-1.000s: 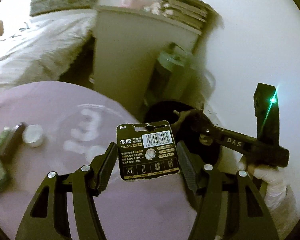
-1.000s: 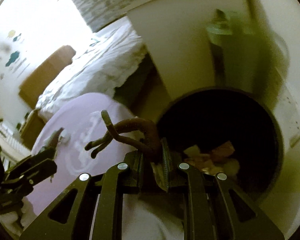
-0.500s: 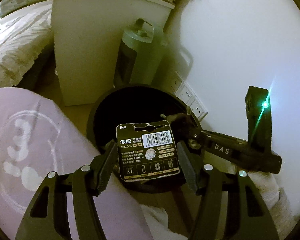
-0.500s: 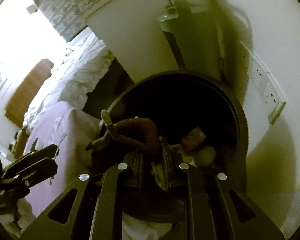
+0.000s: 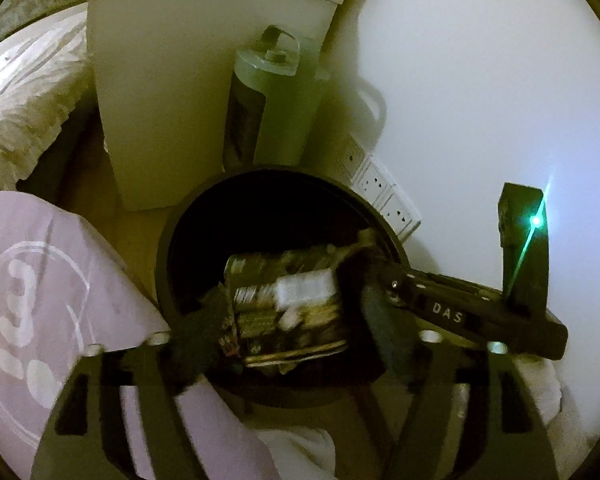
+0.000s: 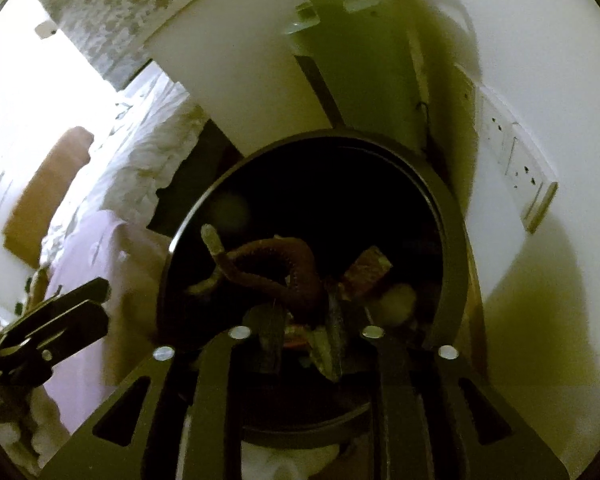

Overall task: Collect trash
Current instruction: 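Carry the battery card and twig to the bin and open both grippers, then grasp the blue printed packet with the left gripper while the right gripper grasps the white cup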

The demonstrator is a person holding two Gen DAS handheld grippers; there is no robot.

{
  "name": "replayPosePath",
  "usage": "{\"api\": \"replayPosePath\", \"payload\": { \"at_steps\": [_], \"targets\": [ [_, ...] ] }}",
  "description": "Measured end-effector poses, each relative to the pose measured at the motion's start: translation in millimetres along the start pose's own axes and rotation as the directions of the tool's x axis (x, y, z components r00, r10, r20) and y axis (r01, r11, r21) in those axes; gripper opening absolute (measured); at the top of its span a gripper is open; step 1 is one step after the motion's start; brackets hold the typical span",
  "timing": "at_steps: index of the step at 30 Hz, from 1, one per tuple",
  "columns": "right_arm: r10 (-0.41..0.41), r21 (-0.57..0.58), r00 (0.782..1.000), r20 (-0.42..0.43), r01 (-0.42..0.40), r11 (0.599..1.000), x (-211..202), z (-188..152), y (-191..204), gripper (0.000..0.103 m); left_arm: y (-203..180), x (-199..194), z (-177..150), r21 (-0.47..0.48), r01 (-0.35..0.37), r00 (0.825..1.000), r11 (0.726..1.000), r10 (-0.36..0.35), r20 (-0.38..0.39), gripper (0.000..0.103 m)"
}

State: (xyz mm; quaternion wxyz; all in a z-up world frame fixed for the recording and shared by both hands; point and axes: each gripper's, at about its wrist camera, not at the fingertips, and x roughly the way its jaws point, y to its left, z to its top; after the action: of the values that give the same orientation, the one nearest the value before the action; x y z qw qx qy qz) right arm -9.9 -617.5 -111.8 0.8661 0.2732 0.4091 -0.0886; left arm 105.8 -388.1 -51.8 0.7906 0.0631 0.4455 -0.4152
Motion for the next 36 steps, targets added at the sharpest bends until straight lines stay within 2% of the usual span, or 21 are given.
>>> {"api": "replayPosePath", "payload": {
  "at_steps": [1, 2, 3, 9, 16, 21, 26, 28, 30, 31, 33, 35, 36],
  "targets": [
    [0.001, 0.004, 1.0, 0.007, -0.001, 1.0, -1.5, 0.2, -0.8, 0.048, -0.8, -1.5, -0.2, -0.001, -0.006, 1.0, 1.0, 0.006, 0.009, 0.088],
    [0.0, 0.007, 1.0, 0.014, -0.001, 1.0, -2.9, 0.3, -1.1, 0.06, -1.1, -4.6, -0.5, -0.002, -0.011, 1.0, 1.0, 0.011, 0.021, 0.089],
    [-0.004, 0.009, 1.0, 0.021, 0.004, 1.0, -4.8, 0.0, -0.8, 0.066, -1.1, -4.9, -0.3, -0.001, -0.01, 1.0, 1.0, 0.01, 0.022, 0.089],
    [0.014, -0.001, 1.0, 0.017, -0.014, 1.0, -6.0, -0.4, 6.1, 0.066, 4.1, -16.7, -5.6, -0.017, -0.017, 0.999, 1.0, 0.017, 0.029, 0.089],
    [0.053, -0.067, 0.999, 0.002, -0.052, 0.996, -4.6, -4.4, 39.4, 0.066, 25.3, -44.6, -17.0, -0.072, -0.047, 0.996, 0.996, 0.052, 0.07, 0.089],
    [0.092, -0.134, 0.996, -0.019, -0.093, 0.987, -1.4, -7.2, 77.3, 0.066, 57.1, -75.4, -35.0, -0.156, -0.104, 0.986, 0.982, 0.122, 0.11, 0.089],
    [0.137, -0.219, 0.989, -0.052, -0.145, 0.965, 4.3, -11.7, 125.8, 0.066, 100.2, -110.9, -58.4, -0.258, -0.194, 0.964, 0.946, 0.233, 0.128, 0.089],
    [0.152, -0.249, 0.986, -0.065, -0.163, 0.955, 7.0, -14.0, 144.6, 0.066, 116.9, -125.8, -69.3, -0.3, -0.247, 0.946, 0.921, 0.296, 0.131, 0.089],
    [0.167, -0.278, 0.983, -0.08, -0.183, 0.943, 10.2, -15.4, 163.8, 0.066, 134.6, -143.9, -82.0, -0.349, -0.337, 0.906, 0.874, 0.402, 0.131, 0.09],
    [0.174, -0.291, 0.981, -0.088, -0.192, 0.937, 12.3, -16.8, 173.1, 0.066, 143.1, -153.9, -90.1, -0.372, -0.404, 0.869, 0.836, 0.478, 0.129, 0.094],
    [0.188, -0.317, 0.977, -0.105, -0.212, 0.925, 18.1, -19.8, 192.4, 0.066, 154.3, -166.0, -101.6, -0.39, -0.467, 0.824, 0.793, 0.551, 0.132, 0.096],
    [0.199, -0.34, 0.972, -0.124, -0.23, 0.912, 24.3, -23.5, 210.5, 0.066, 168.3, -174.2, -113.6, -0.41, -0.517, 0.791, 0.752, 0.602, 0.107, 0.097],
    [0.204, -0.35, 0.97, -0.132, -0.238, 0.906, 26.9, -25.1, 217.9, 0.066, 177.6, -177.1, -119.4, -0.429, -0.53, 0.783, 0.732, 0.616, 0.084, 0.097]
  ]
}}
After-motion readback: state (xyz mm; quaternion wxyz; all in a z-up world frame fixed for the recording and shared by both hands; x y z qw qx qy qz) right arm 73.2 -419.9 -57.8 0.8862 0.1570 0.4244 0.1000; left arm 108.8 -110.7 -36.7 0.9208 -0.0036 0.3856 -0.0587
